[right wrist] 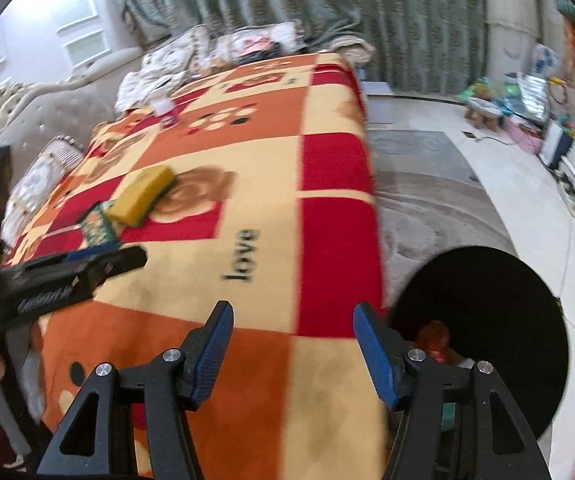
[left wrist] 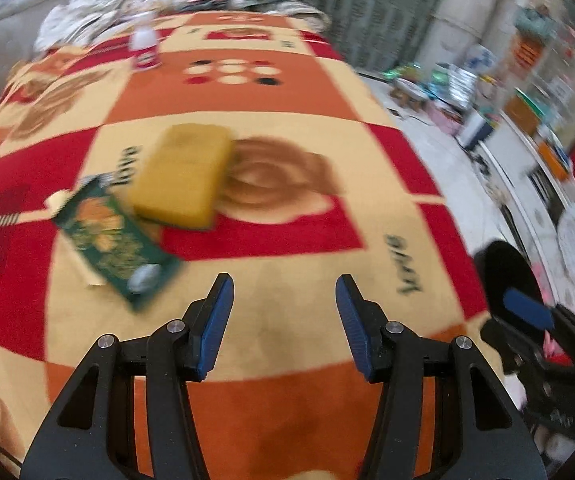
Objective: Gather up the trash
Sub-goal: 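Grasp the green cracker packet with the left tool while the right tool grasps the yellow sponge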
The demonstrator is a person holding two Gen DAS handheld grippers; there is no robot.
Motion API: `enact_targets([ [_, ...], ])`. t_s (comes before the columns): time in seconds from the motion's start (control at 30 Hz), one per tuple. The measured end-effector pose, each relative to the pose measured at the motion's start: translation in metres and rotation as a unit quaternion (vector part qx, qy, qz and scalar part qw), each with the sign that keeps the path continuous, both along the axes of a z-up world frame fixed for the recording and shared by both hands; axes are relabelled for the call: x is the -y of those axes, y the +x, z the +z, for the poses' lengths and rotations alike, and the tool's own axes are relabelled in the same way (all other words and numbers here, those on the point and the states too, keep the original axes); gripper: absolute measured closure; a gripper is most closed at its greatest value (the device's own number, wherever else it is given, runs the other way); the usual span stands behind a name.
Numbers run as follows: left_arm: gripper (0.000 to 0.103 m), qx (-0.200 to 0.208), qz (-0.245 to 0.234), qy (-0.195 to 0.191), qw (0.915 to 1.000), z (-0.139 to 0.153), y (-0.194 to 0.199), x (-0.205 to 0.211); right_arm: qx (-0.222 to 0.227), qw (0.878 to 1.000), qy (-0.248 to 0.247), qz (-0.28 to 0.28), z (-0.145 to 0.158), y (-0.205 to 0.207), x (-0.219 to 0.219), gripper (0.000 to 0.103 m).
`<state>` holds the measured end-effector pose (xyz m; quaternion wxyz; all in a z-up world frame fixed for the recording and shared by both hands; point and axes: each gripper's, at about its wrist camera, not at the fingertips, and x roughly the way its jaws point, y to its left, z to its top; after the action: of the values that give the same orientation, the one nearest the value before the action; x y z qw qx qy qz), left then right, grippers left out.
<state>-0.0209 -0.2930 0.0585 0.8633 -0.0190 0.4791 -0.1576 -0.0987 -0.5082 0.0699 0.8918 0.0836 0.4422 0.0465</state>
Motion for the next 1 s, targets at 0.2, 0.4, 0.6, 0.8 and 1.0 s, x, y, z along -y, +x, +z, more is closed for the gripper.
enact_targets([
  [0.2, 0.051, -0.001, 0.061, -0.008, 0.9981, -0.001, 0.018, -0.057, 0.002, 0.998, 0.003, 0.061, 0.001, 0.022, -0.051, 0.042],
  [0.4, 0.051, -0.012, 0.077, -0.023, 0.9967, -0.011, 0.038, -0.077, -0.007, 0.996, 0.006, 0.092, -0.004, 0.051, -0.087, 0.041],
  [0.6, 0.051, -0.002, 0.077, -0.001, 0.9970, -0.016, 0.052, -0.085, -0.008, 0.995, 0.013, 0.096, -0.005, 0.073, -0.101, 0.037],
  [0.8, 0.051, -0.019, 0.078, -0.022, 0.9965, -0.023, 0.046, -0.133, -0.012, 0.995, 0.029, 0.098, -0.005, 0.115, -0.128, 0.026],
  [1.0, 0.051, -0.010, 0.083, -0.041, 0.9956, -0.008, 0.033, -0.148, -0.031, 0.995, 0.039, 0.081, -0.014, 0.181, -0.173, 0.023],
])
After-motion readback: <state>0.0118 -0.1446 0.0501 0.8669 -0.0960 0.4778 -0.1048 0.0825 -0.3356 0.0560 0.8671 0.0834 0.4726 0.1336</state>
